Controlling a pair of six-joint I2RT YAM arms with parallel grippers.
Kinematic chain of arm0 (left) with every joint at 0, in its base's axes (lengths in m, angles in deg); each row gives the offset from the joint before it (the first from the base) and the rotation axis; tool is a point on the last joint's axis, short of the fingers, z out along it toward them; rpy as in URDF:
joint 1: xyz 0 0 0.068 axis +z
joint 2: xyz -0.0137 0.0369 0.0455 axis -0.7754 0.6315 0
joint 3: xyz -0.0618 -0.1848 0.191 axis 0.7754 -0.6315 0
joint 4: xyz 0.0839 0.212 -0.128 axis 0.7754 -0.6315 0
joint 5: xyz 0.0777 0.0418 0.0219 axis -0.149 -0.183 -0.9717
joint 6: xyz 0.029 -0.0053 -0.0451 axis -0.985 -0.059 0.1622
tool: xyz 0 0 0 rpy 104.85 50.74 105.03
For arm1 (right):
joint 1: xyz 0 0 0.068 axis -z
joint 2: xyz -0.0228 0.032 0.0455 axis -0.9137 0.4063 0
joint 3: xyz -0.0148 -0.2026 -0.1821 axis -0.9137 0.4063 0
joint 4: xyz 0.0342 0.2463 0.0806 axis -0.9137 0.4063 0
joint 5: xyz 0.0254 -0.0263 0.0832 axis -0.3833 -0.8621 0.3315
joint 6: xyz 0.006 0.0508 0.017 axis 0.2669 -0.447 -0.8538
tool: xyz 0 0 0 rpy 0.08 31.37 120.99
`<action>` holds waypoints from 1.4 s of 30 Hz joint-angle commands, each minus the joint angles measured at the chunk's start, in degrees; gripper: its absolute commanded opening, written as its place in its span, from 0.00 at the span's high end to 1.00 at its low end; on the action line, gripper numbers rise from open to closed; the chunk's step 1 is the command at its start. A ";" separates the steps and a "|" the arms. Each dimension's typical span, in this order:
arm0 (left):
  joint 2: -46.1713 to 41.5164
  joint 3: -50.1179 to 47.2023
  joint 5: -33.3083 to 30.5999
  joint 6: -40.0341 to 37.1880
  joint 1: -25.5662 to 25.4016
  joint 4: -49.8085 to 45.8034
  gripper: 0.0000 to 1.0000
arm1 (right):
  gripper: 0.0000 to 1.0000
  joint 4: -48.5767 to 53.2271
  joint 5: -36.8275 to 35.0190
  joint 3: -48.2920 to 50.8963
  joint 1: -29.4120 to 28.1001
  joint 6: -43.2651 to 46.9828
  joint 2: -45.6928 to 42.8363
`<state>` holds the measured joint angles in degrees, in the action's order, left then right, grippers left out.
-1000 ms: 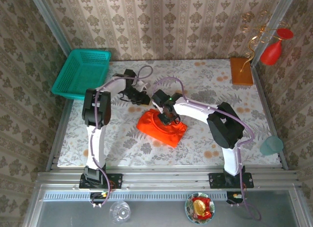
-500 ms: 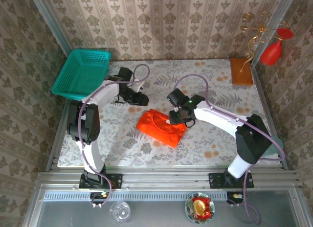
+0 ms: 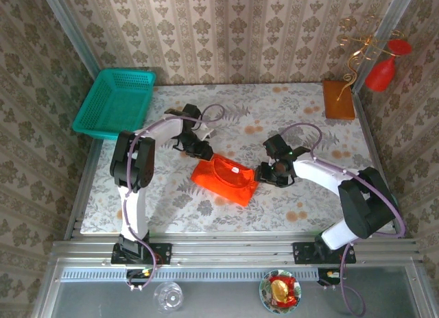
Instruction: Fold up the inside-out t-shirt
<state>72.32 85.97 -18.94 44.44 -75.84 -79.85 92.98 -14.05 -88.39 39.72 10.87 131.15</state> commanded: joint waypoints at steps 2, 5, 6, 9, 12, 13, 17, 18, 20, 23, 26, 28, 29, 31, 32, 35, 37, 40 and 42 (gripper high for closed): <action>-2.80 -0.54 -1.69 0.41 1.05 0.23 0.88 | 0.54 -6.68 4.83 0.31 0.73 -2.37 1.93; -4.90 -2.03 -1.64 1.63 1.78 2.39 0.95 | 0.63 -7.27 5.35 -0.48 0.82 -2.48 2.58; -5.51 -2.26 -1.72 1.83 1.88 2.76 0.96 | 0.68 -7.29 5.36 -0.74 0.82 -2.48 2.61; -6.79 -3.29 -2.93 2.55 2.09 4.06 0.99 | 0.87 -6.60 4.29 -1.56 0.90 -2.48 2.32; -6.66 -4.53 -4.71 3.94 2.52 5.97 1.00 | 0.98 -4.54 0.95 -1.94 1.06 -2.75 2.36; -6.19 -4.64 -5.28 4.35 2.75 6.24 1.00 | 1.00 -4.01 -0.08 -2.02 1.16 -2.66 2.71; -4.61 -6.40 -5.37 5.35 3.09 8.45 1.00 | 1.00 -3.40 -2.80 -2.07 1.43 -1.99 4.29; -4.21 -6.80 -5.09 5.63 3.24 8.92 1.00 | 1.00 -3.27 -3.36 -2.20 1.51 -1.72 4.72; -3.47 -7.68 -4.72 6.35 3.59 9.84 1.00 | 1.00 -2.97 -4.59 -2.77 1.61 -1.06 5.87; -4.24 -9.55 -5.55 7.77 4.11 11.29 1.00 | 1.00 -3.64 -4.27 -4.44 2.03 1.21 7.74; -7.55 -12.23 -5.86 10.17 5.24 13.30 1.00 | 1.00 -2.95 -3.83 -7.97 2.85 4.08 10.41; -10.24 -13.77 -5.78 11.61 5.82 14.25 1.00 | 1.00 -1.35 -3.23 -10.94 3.43 6.03 12.35; -11.66 -14.31 -5.78 12.11 5.92 14.41 1.00 | 0.98 -0.30 -3.18 -12.36 3.69 6.80 12.86; -14.22 -15.04 -5.18 12.64 5.60 14.39 1.00 | 0.92 1.69 -3.29 -14.31 3.80 8.00 12.62; -15.47 -15.17 -5.07 13.05 5.13 14.28 1.00 | 0.89 2.63 -3.31 -14.89 3.76 8.35 11.98; -18.35 -15.03 -5.82 14.21 2.79 13.25 0.99 | 0.78 5.30 -2.50 -15.07 3.88 8.20 9.36; -19.39 -14.39 -6.50 15.07 0.29 12.88 0.98 | 0.72 5.88 -1.77 -14.25 3.89 7.46 7.78; -18.76 -12.90 -6.92 16.13 -4.51 12.88 0.99 | 0.68 5.81 0.08 -12.26 3.89 5.78 5.47; -17.11 -11.75 -6.63 16.66 -6.95 12.91 0.99 | 0.65 4.70 2.76 -10.74 3.89 4.78 4.31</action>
<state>53.45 72.66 -25.34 58.93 -80.16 -66.15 95.67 -14.64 -101.28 43.48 17.06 137.75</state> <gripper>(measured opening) 0.051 0.347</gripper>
